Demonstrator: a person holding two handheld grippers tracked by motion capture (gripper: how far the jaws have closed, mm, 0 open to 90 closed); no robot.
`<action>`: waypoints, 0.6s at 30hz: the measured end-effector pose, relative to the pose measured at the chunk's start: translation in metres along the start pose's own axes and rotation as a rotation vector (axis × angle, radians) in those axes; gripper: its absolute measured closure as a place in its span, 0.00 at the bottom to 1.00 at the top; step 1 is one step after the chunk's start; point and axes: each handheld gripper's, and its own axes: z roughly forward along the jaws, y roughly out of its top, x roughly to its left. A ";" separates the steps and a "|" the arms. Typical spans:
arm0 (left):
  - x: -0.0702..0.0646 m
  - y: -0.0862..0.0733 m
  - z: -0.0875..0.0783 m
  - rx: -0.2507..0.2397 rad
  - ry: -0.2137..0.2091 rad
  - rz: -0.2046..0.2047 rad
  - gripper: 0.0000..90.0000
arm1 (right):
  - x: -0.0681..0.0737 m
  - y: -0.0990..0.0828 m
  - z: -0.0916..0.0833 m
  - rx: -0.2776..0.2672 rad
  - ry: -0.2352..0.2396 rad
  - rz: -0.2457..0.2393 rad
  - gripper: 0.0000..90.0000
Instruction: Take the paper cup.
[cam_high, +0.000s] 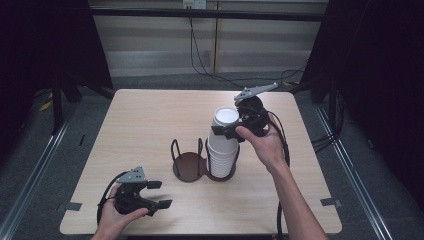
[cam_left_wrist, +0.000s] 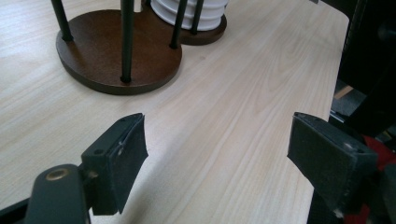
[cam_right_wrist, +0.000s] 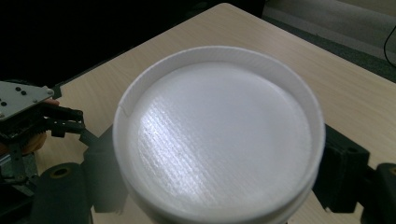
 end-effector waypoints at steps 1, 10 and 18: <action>-0.001 0.000 0.001 0.002 -0.002 0.000 0.22 | 0.000 0.001 -0.001 -0.002 -0.001 -0.002 0.23; 0.000 0.000 0.000 0.000 0.006 0.001 0.21 | -0.001 0.003 -0.009 -0.039 0.018 0.002 0.23; -0.001 0.000 0.001 0.003 0.002 -0.001 0.21 | -0.003 0.003 -0.016 -0.080 0.034 0.009 0.24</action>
